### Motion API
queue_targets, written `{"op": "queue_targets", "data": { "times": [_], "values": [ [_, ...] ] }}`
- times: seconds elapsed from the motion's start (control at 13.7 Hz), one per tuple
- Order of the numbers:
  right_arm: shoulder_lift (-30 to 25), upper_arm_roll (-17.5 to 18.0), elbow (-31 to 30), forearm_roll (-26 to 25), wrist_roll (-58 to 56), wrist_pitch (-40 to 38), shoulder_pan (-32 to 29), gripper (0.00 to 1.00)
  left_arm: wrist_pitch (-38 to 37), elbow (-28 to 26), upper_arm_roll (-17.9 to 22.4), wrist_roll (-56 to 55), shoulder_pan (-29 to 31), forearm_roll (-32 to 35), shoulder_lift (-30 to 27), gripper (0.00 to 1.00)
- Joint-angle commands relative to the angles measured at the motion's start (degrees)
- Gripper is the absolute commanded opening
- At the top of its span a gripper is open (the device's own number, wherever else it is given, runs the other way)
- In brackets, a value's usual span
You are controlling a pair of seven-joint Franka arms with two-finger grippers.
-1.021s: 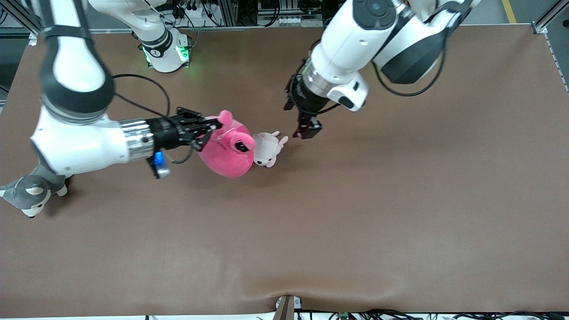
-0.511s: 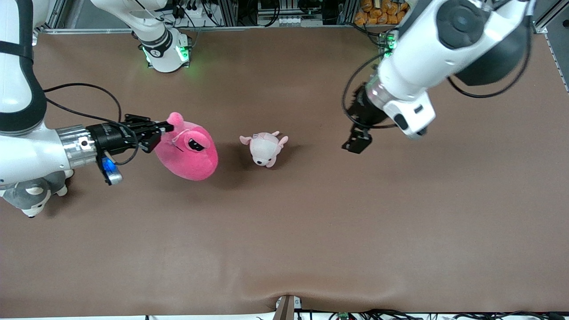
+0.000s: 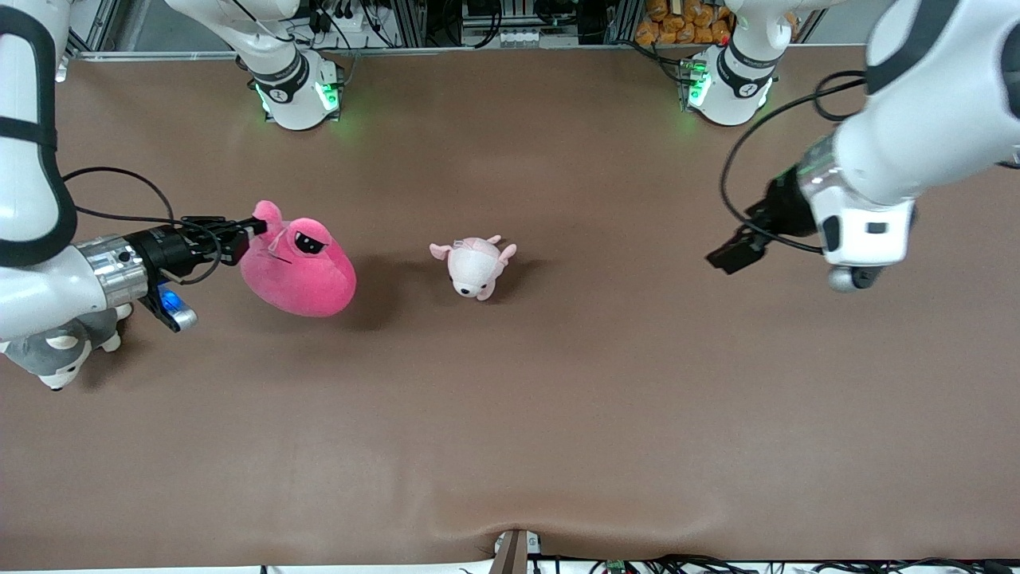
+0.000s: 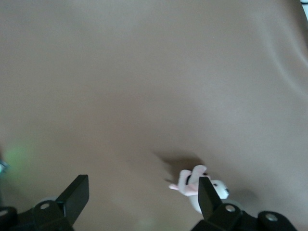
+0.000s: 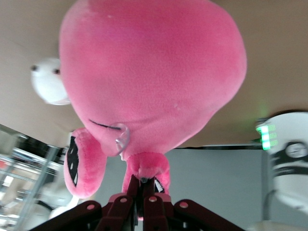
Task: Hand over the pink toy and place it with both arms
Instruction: 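Lower the plush onto the table with the right gripper while the left gripper retracts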
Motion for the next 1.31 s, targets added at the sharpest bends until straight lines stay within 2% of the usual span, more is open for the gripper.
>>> {"op": "queue_targets", "data": {
  "times": [0.0, 0.22, 0.36, 0.66, 0.95, 1.24],
  "values": [
    [2.3, 1.0, 0.7, -7.5, -11.0, -2.6, -1.9, 0.00, -2.1, -0.2, 0.1, 11.0, 3.3, 1.5, -2.2, 1.00],
    [4.5, 1.0, 0.8, -11.8, -19.6, -3.5, -4.7, 0.00, -4.7, -0.3, -0.2, 22.2, 4.4, 6.2, -2.4, 1.00],
    [5.9, 1.0, 0.9, -13.3, -22.1, -3.5, -5.0, 0.00, -4.8, -1.0, -0.5, 22.4, 4.2, 7.8, -2.4, 1.00],
    [11.6, 0.9, 6.5, -14.5, -23.5, -3.4, -5.8, 0.00, -5.3, -1.4, -0.6, 23.0, 4.2, 8.0, -2.4, 1.00],
    [13.3, 0.9, 6.6, -15.6, -25.8, -2.7, -5.9, 0.00, -5.1, -1.3, -0.3, 27.8, 4.6, 8.5, -2.4, 1.00],
    [16.4, 0.9, 9.6, -19.1, -30.6, -2.6, -5.1, 0.00, -5.1, -1.2, -0.4, 30.5, 4.6, 10.5, -2.4, 1.00]
  ]
}}
